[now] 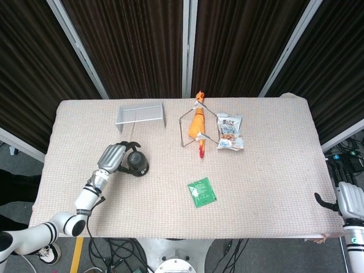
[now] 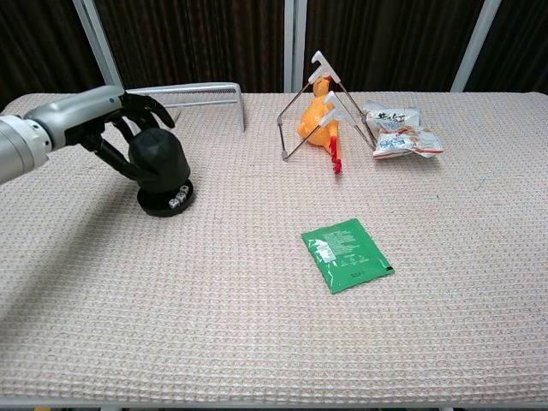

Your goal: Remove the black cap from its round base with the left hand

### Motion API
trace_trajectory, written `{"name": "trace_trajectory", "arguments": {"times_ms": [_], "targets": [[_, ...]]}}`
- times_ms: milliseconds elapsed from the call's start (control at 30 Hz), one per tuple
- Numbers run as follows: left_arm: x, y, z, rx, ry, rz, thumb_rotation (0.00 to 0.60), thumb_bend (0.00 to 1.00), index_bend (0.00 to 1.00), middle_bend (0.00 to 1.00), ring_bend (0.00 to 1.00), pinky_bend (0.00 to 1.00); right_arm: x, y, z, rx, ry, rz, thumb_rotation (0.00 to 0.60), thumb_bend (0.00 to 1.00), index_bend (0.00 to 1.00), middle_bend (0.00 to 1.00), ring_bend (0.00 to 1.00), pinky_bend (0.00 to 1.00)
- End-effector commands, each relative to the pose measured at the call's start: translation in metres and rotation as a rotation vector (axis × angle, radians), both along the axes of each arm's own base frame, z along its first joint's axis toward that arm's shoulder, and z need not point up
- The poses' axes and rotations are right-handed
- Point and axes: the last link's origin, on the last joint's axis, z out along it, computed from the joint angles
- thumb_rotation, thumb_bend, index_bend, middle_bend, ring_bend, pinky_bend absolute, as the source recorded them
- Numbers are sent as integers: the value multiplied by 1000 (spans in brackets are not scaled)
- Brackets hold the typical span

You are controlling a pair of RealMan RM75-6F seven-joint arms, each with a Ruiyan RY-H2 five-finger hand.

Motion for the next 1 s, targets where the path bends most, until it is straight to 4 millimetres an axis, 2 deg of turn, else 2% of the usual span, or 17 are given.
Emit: {"name": "trace_trajectory", "arguments": {"times_ms": [33,333,567,633,733,833,1000], "targets": [[-2,3,9,26,6,4,600,155,284,411,283,362,0,0,0,1,0,1,600,201,0,16,0,0],[-30,20,31,112,89,64,600,189,283,411,283,362,3,0,-1,6,7,6,600,200,0,16,0,0],[-51,21,33,134,106,99,600,172,255,402,274,355,5,0,0,4,16,11,600,201,0,16,0,0],[-58,19,31,104,107,122,600,120,187,343,205,301,6,0,0,3,14,12,600,200,0,16,0,0],[-64,18,31,99,94,139,600,68,136,244,110,211,7,0,1,0,17,14,600,199,0,16,0,0],[-66,20,34,118,93,137,600,62,130,206,84,188,6,1,3,-4,16,11,600,200,0,16,0,0],[-66,21,45,143,101,125,600,62,129,200,81,180,5,1,4,-9,13,9,600,200,0,16,0,0]]}}
